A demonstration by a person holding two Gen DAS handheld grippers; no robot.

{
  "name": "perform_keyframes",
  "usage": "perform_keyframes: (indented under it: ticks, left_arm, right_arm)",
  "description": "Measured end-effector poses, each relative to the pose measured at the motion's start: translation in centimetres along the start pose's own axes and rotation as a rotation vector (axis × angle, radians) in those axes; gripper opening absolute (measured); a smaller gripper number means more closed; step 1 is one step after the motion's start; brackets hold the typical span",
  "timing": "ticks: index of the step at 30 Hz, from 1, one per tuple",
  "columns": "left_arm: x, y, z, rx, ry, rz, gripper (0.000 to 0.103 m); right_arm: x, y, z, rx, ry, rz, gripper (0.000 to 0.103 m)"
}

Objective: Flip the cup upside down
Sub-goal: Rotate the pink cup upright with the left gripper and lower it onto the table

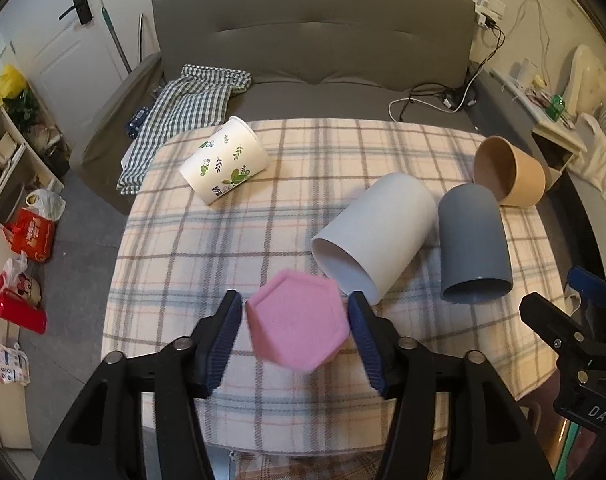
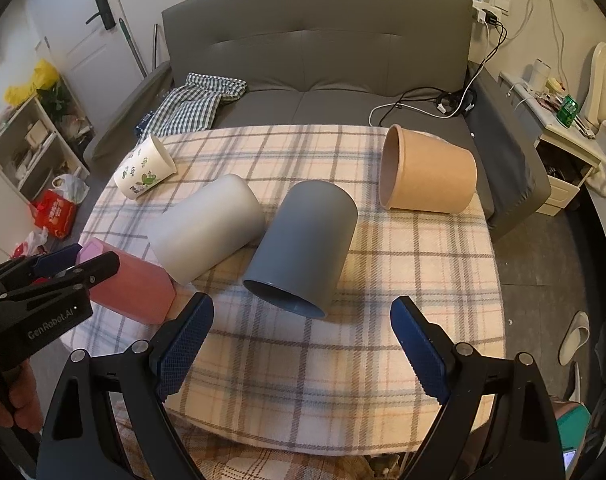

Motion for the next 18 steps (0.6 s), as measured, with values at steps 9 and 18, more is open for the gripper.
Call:
perform_keyframes:
  ticks: [9, 18]
  left_arm:
    - [0.2, 0.6, -2.5, -0.058, -0.036, -0.024, 0.067]
    - [1.0, 1.1, -7.3, -0.170, -0.069, -0.054, 0.067]
  right_arm:
    - [0.1, 0.2, -1.7, -0.025, -0.002, -0.003, 0.091]
    - [0.3, 0.2, -5.7, -0.097, -0.004, -0.005, 0.091]
Point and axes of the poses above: each gripper's, at about its wrist camera, not at the fingertips, and z roughly the way its jaws point, x to its left, y to its top, the point moved 1 cm from there along z, roughly the way its jaws point, and after that the axes turned 1 degree about -x, right-handed, at the moved point
